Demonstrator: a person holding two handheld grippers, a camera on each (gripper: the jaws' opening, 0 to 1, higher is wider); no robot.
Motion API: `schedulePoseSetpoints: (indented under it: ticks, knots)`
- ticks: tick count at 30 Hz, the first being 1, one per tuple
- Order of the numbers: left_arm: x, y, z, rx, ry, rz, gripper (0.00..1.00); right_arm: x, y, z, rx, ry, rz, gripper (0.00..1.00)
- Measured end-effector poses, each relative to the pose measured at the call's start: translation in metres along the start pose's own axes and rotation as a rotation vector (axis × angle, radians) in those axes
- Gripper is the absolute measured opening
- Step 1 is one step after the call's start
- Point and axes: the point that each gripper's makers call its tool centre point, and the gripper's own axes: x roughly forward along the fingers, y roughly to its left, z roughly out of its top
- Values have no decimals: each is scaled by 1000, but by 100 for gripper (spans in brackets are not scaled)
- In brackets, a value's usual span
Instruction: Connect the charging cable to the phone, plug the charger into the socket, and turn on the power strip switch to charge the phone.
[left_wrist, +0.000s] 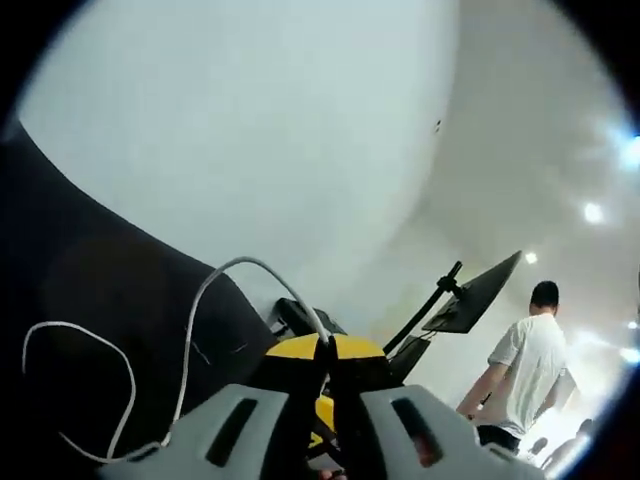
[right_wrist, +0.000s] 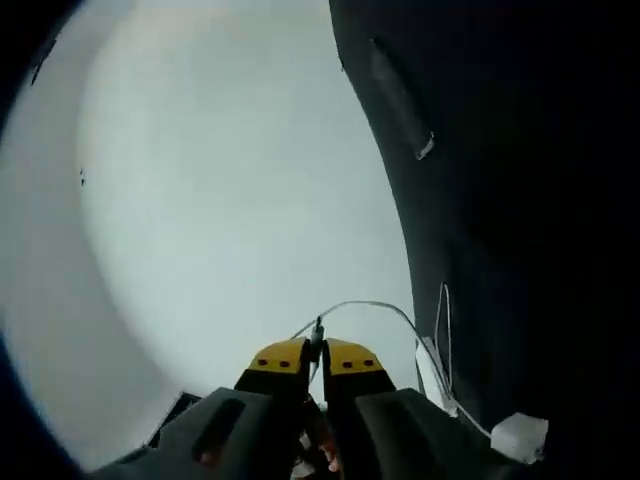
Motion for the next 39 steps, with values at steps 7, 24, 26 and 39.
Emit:
schedulePoseSetpoints:
  ticks: [7,24,26,39]
  knots:
    - [-8,9,0,38,-50,46,52,6,7,-3,-92,-35,35,4]
    - [-11,31,-30,-156,-83,125,24,11,8,-20,-86,-50,74,4]
    - [-11,32,-31,-182,-92,125,23,12,7,-23,-80,-46,75,4]
    - [-13,34,-19,-182,-148,106,0,-4,18,14,-271,-158,109,16]
